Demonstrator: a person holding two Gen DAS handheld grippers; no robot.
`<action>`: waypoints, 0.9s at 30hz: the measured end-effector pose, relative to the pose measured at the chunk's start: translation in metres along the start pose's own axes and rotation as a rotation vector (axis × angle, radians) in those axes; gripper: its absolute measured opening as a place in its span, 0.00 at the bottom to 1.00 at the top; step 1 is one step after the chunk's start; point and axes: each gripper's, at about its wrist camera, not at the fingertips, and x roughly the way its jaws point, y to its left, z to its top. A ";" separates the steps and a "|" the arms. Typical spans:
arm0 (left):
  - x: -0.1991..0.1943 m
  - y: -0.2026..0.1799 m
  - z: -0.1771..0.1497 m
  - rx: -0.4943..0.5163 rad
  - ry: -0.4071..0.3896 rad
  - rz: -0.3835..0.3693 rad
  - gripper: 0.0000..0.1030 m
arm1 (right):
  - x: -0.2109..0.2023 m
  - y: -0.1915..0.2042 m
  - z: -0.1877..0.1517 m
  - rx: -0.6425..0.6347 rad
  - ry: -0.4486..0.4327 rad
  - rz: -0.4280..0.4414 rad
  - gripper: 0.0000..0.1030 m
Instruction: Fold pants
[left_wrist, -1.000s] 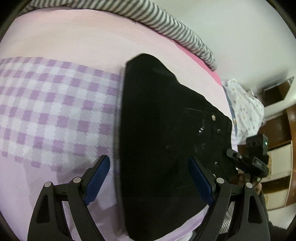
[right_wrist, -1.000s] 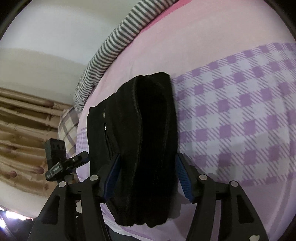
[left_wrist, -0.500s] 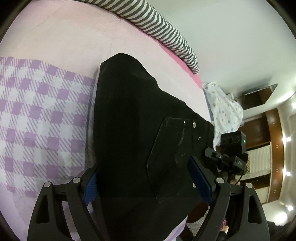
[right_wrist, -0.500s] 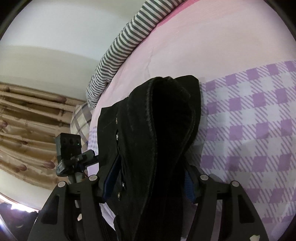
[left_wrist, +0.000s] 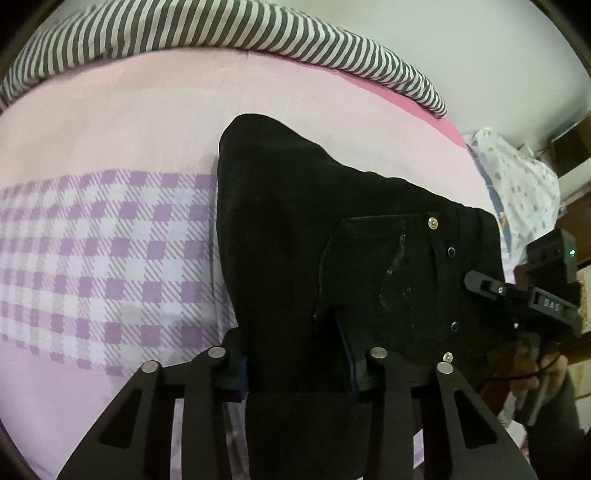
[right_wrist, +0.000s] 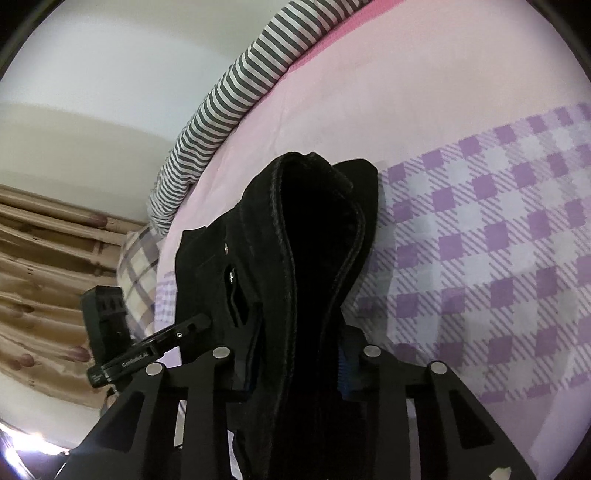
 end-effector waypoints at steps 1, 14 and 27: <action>-0.001 -0.004 0.000 0.016 -0.006 0.016 0.33 | 0.000 0.003 0.000 0.000 -0.006 -0.010 0.28; -0.027 -0.006 -0.012 0.079 -0.051 0.051 0.19 | -0.005 0.045 0.000 -0.019 -0.046 -0.050 0.21; -0.073 0.035 -0.011 0.053 -0.102 0.099 0.18 | 0.032 0.098 0.006 -0.070 -0.018 0.016 0.21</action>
